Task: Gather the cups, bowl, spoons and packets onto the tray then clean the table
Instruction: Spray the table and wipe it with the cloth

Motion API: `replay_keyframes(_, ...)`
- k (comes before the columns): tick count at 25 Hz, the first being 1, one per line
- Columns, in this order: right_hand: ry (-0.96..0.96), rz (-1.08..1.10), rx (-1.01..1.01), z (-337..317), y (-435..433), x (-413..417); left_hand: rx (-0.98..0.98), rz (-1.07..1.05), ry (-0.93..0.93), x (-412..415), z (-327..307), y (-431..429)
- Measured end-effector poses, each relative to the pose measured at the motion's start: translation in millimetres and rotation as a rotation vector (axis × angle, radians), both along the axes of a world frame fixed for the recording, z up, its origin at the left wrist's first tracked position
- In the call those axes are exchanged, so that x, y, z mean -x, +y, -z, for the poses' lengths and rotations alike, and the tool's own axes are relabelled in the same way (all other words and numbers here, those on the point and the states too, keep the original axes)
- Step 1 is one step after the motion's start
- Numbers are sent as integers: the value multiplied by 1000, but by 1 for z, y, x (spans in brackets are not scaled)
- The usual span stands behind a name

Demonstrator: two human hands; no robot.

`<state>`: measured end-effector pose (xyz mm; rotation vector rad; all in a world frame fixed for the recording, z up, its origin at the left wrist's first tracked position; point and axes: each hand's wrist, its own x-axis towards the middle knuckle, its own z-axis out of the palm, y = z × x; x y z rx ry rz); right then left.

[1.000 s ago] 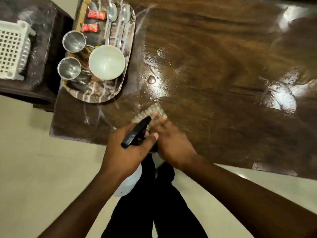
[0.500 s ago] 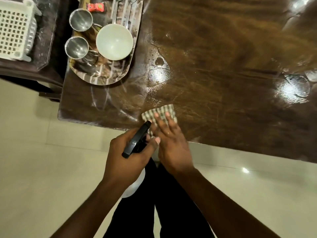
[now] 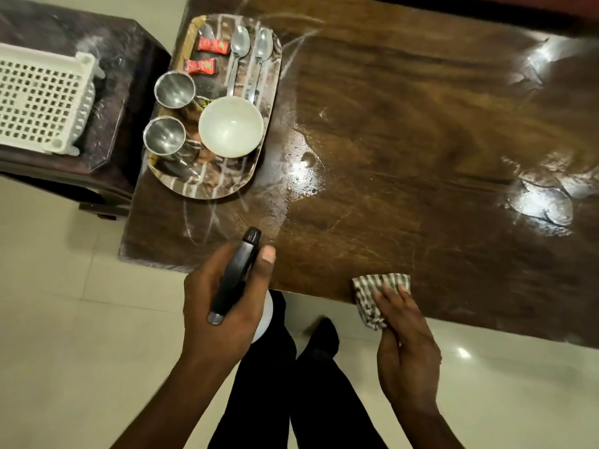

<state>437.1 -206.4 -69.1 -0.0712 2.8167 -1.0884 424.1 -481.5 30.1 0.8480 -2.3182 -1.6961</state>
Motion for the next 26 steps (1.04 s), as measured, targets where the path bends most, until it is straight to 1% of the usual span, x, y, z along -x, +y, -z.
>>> replay_keyframes(2, 3, 72, 137, -8, -22, 22, 34, -28, 49, 7, 0, -4)
replay_keyframes(4, 56, 2, 165, -18, -46, 48, 34, -30, 92, 16, 2, -7)
replay_keyframes(6, 91, -109, 142, -25, -68, 69, 17, -41, 102, 23, 5, -7)
replay_keyframes(10, 38, -279, -3, -17, -104, 78, 14, 3, 178, 35, 19, -11)
replay_keyframes(14, -21, -408, -231, -1, -118, 68, -20, -18, 197, 35, 34, -18)
replay_keyframes(17, -50, -444, -284, -5, -113, 69, -5, 27, 189, 31, 39, -25)
replay_keyframes(20, 12, -410, -210, -19, -118, 99, 71, 128, 120, 16, 45, -36)
replay_keyframes(22, 56, -365, -102, -28, -135, 145, 106, 193, 67, 2, 46, -52)
replay_keyframes(24, 55, -316, -9, -35, -159, 203, 128, 238, 62, -10, 47, -80)
replay_keyframes(25, 50, -297, 30, -39, -172, 232, 145, 214, 40, -12, 46, -93)
replay_keyframes(26, 47, -284, 69, -44, -187, 263, 143, 115, 0, -10, 47, -105)
